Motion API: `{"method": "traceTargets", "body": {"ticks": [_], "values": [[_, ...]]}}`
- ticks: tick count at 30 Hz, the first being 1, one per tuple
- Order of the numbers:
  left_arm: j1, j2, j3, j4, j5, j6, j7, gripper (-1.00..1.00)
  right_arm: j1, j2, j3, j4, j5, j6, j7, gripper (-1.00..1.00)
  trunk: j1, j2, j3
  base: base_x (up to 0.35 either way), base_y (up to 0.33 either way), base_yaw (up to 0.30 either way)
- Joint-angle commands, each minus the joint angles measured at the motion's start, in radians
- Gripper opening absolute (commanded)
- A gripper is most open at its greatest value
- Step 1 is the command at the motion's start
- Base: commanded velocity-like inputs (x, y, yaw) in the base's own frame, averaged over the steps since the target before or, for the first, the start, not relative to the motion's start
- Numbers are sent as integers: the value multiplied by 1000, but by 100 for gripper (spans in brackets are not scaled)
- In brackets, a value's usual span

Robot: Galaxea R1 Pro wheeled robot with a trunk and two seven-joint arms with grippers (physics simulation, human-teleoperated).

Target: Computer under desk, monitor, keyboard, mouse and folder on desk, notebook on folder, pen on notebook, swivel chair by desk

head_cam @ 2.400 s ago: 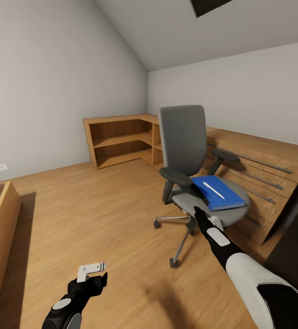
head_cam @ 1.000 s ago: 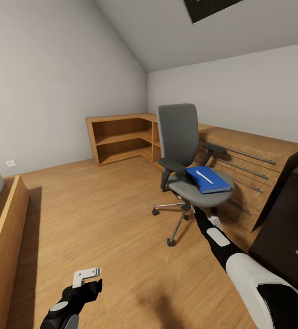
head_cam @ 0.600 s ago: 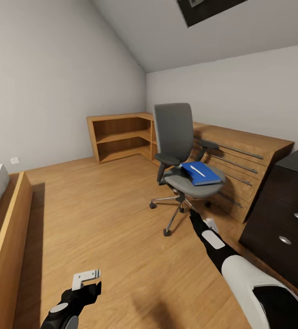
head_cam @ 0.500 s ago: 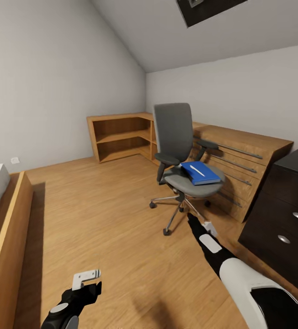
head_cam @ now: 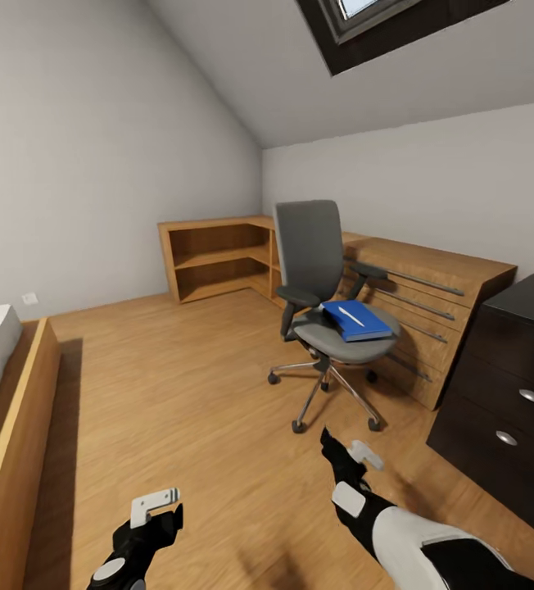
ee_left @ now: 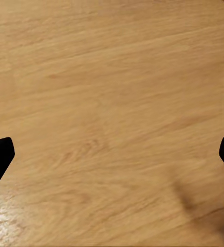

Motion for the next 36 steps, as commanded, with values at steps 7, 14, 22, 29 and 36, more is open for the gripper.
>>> {"method": "traceTargets", "body": {"ticks": [7,14,22,29,36], "values": [[-1,-18,-3,12,9,-9,13,100,153,14,12,20,155,-165,3,100,-27,49,21,0,0,0],[-1,-23,-3,48,8,-15,15,100,238,7,10,25,365,-291,-5,100,-54,98,43,0,0,0],[-1,-25,-1,167,6,-34,19,100,299,-4,10,25,420,-332,-6,100,-85,154,68,0,0,0],[-1,-26,-18,290,8,-158,20,100,332,-18,11,26,429,-338,-4,100,-111,203,90,0,0,0],[-1,-25,-30,507,6,-337,14,100,356,-30,12,26,432,-339,-3,100,-138,252,112,0,0,0]]}}
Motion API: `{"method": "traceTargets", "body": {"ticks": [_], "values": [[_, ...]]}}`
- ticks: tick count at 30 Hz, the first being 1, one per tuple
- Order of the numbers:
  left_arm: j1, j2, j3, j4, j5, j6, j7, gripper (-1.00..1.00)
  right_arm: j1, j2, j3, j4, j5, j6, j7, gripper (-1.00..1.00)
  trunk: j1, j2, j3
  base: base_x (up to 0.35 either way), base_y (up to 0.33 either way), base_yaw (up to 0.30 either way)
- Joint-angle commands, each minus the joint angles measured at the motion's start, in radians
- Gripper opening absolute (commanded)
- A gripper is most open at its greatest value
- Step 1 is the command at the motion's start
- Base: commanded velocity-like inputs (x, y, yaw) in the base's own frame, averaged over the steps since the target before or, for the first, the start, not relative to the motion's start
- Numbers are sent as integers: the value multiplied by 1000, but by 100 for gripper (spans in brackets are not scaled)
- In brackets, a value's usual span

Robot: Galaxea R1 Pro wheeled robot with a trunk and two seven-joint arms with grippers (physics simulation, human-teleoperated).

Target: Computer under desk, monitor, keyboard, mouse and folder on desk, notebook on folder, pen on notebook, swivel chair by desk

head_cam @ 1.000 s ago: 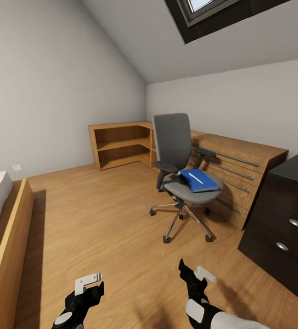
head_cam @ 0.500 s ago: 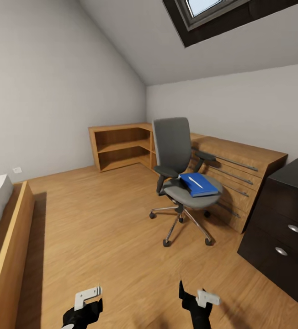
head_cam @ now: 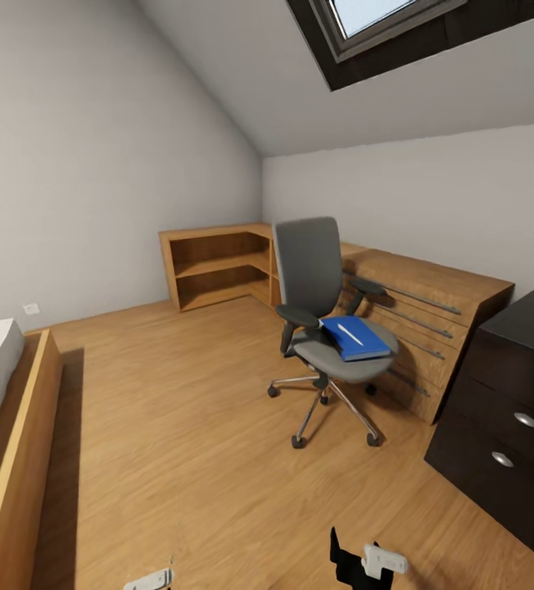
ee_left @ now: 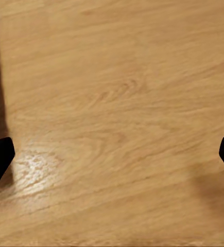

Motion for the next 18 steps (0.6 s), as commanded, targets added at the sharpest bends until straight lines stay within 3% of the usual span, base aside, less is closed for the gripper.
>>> {"method": "traceTargets", "body": {"ticks": [1,6,14,16,17,18], "values": [[-1,1,-5,21,4,-11,7,100,0,-2,9,2,-9,-4,3,100,-4,7,2,0,0,0],[-1,4,-11,91,3,-58,6,100,3,-15,9,2,-6,-2,4,100,-23,42,18,0,0,0],[-1,3,-15,112,3,-69,6,100,3,-25,9,2,-8,-1,3,100,-54,98,43,0,0,0],[-1,1,-30,114,3,-69,5,100,3,-27,9,1,-9,-1,1,100,-62,112,49,0,0,0],[-1,1,-62,115,3,-69,7,100,3,-27,10,1,-7,-1,2,100,-65,119,52,0,0,0],[-1,1,-69,115,4,-69,8,100,3,-27,10,1,-7,-1,2,100,-69,126,56,0,0,0]]}}
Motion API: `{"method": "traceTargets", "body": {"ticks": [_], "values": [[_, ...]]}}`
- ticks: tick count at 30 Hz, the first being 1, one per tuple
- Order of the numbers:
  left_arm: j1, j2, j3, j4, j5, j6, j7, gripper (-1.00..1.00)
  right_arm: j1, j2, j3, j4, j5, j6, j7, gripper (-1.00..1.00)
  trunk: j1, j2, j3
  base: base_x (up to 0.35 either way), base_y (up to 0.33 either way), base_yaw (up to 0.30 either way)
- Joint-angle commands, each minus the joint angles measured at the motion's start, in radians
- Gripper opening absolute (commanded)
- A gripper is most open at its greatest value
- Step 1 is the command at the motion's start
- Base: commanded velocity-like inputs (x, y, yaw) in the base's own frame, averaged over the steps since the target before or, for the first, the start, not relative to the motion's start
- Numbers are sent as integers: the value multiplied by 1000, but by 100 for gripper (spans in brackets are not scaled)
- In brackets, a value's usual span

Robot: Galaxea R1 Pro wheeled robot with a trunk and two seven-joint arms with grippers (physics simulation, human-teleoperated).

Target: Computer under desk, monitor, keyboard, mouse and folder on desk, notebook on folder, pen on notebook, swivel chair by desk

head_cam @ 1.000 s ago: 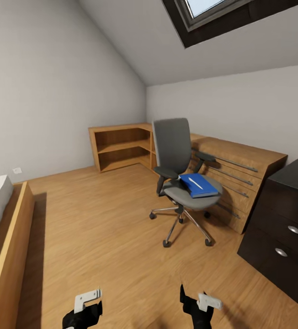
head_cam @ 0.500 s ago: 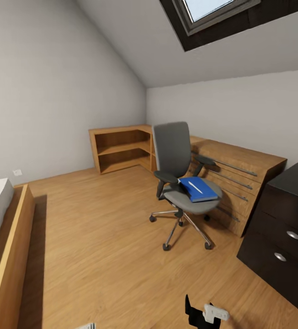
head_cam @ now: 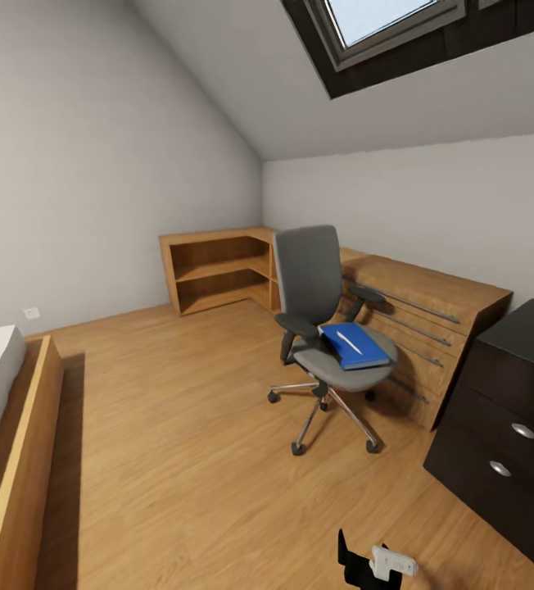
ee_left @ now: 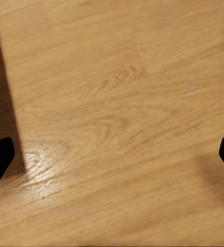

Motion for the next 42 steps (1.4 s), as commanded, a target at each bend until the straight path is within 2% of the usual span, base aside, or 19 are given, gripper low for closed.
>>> {"method": "traceTargets", "body": {"ticks": [1,8,14,42], "values": [[-1,1,-11,0,11,-3,7,100,-1,0,8,2,-11,-4,3,100,-4,7,2,0,0,0],[-1,1,-35,0,12,-4,10,100,-1,-1,7,2,-14,-5,2,100,-31,56,24,0,0,0],[-1,1,-35,1,13,-5,11,100,-1,-2,8,2,-13,-5,2,100,-54,98,43,0,0,-71],[-1,-1,-37,1,12,-2,10,100,-1,-1,8,2,-12,-1,2,100,-161,294,131,-2,0,-256]]}}
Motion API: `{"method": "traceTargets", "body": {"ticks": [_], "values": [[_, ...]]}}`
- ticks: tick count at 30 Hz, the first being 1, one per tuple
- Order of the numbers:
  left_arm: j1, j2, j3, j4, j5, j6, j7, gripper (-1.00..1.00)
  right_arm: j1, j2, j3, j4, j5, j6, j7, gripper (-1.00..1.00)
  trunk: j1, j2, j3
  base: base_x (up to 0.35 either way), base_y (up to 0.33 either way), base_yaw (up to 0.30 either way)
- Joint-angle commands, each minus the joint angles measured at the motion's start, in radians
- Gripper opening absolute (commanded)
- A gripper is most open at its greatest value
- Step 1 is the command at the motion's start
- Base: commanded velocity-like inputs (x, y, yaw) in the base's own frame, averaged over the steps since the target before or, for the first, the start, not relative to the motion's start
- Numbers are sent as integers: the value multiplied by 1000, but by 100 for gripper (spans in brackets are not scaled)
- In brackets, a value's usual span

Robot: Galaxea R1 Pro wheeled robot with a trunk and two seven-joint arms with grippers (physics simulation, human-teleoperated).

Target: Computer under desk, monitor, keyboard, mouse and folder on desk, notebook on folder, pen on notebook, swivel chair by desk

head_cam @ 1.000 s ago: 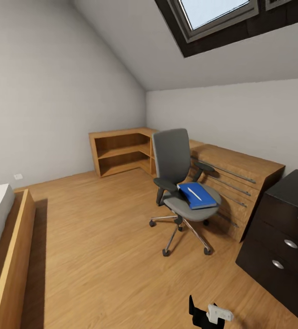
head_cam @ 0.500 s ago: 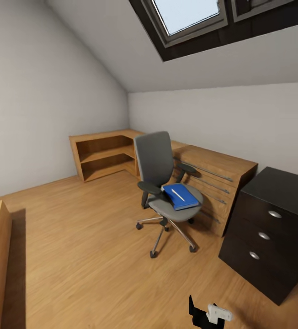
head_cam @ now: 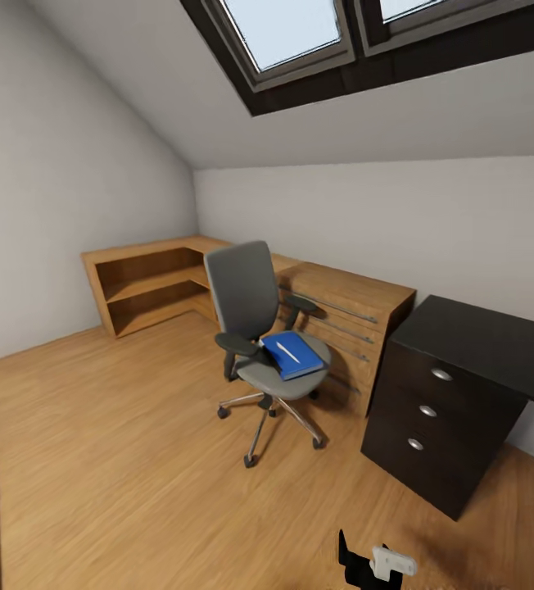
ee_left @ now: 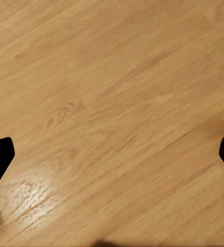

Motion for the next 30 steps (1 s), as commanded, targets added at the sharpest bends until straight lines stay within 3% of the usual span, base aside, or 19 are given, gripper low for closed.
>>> {"method": "traceTargets", "body": {"ticks": [1,24,30], "values": [[0,1,-8,0,11,-2,6,100,-1,0,8,2,-11,-3,3,100,-4,7,2,-60,13,-262],[0,0,-17,28,10,-1,4,100,-1,0,8,2,-10,-3,3,100,-92,168,74,-64,252,-262],[0,1,-93,28,9,-5,10,100,-1,0,8,2,-9,-4,5,100,-115,210,93,0,33,-264]]}}
